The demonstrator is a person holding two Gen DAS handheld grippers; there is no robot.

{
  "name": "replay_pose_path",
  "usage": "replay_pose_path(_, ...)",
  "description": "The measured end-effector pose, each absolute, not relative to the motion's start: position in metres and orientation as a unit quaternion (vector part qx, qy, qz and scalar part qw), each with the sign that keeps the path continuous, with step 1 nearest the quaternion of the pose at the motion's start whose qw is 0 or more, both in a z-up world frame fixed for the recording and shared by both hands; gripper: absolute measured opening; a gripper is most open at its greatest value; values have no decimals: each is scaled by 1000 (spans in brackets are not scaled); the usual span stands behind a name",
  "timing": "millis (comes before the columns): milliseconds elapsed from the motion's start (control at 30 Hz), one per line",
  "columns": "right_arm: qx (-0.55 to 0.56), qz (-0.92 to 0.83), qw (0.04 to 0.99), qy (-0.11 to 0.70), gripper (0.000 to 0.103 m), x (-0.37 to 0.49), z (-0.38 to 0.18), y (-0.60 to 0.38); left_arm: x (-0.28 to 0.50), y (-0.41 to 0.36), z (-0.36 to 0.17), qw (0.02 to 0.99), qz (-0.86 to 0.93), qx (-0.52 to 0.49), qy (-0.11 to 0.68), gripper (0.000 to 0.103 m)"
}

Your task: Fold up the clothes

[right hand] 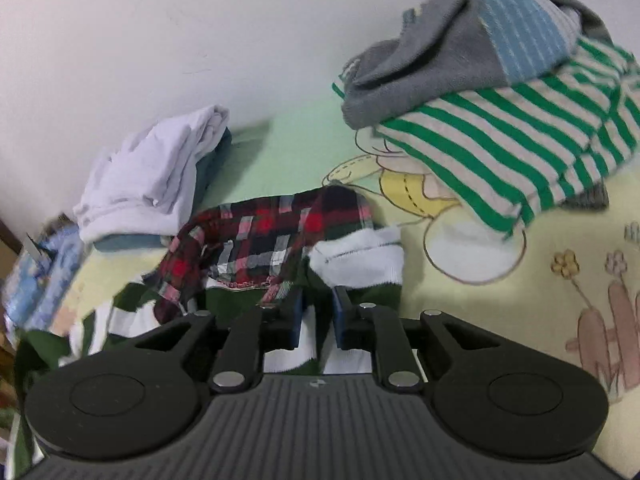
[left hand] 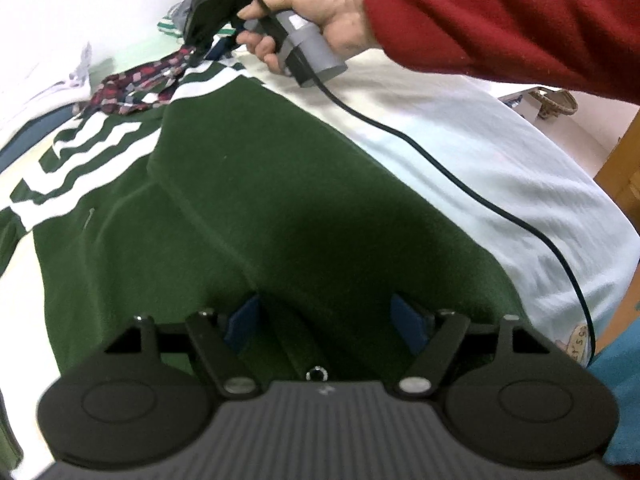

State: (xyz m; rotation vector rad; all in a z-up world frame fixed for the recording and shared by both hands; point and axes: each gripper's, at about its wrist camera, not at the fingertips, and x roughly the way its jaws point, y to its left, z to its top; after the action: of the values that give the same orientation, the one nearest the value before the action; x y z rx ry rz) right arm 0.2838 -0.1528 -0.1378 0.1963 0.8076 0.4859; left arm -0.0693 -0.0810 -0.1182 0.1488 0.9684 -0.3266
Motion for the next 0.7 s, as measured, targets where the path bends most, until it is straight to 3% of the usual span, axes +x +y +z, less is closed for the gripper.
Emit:
replay_pose_path(167,83,262,894,353,20,255,-105,-154,-72,-73,-117,875,-156,61,454,75)
replay_pose_path(300,51,289,879,377,23,220,-98,-148,-77,-54,-108,884,-158,53,436,75)
replay_pose_path(700,-5,299,871,391,31,71,-98,-134,-116,94,-92,896,-88,32,433,78)
